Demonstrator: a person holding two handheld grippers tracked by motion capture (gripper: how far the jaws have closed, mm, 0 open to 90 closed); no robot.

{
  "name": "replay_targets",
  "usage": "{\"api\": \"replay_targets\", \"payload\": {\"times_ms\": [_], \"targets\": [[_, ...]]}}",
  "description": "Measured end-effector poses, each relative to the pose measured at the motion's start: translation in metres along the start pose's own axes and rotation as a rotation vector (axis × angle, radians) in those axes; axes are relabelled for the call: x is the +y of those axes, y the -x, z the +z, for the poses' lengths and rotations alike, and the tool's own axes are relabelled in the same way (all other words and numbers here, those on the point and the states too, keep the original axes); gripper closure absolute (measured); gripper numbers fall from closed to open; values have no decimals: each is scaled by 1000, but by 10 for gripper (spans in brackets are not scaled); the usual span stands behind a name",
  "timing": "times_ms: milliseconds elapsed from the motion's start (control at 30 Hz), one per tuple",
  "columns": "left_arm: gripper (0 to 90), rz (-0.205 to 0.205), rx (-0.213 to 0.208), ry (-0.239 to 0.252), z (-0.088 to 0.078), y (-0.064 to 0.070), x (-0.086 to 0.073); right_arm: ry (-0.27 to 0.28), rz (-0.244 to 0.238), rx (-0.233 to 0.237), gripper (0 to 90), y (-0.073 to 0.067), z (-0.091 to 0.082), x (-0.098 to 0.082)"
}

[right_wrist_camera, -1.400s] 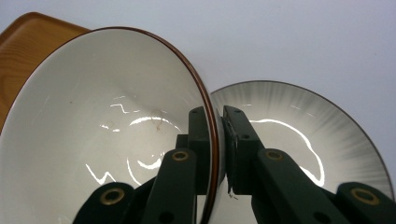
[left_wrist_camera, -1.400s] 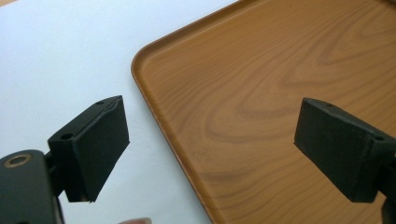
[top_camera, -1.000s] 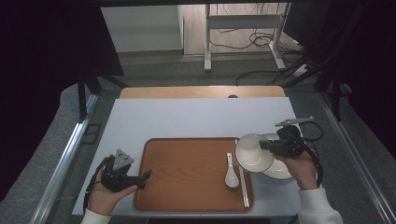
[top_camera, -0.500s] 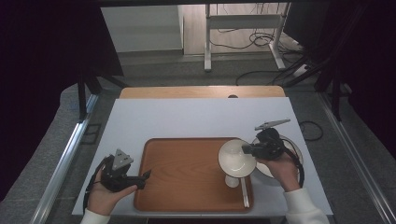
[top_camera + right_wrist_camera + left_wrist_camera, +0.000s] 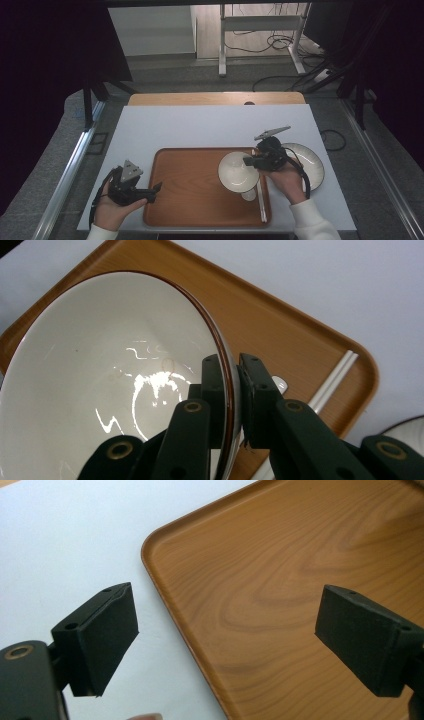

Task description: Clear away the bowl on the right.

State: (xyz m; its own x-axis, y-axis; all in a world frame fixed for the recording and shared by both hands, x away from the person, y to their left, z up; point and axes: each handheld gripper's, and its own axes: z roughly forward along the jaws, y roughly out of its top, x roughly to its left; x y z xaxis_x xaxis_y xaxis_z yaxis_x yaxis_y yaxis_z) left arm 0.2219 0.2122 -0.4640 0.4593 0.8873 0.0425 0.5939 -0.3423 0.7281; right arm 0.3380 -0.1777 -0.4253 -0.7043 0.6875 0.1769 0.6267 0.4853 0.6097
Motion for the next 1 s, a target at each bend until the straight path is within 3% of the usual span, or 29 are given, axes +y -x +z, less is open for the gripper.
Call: {"api": "replay_targets", "payload": {"times_ms": [700, 1000], "targets": [[96, 9, 0, -9, 0, 0, -1, -145, -49, 26, 820, -16, 58, 2], [96, 2, -1, -1, 0, -1, -1, -177, -13, 51, 825, -10, 70, -2]]}}
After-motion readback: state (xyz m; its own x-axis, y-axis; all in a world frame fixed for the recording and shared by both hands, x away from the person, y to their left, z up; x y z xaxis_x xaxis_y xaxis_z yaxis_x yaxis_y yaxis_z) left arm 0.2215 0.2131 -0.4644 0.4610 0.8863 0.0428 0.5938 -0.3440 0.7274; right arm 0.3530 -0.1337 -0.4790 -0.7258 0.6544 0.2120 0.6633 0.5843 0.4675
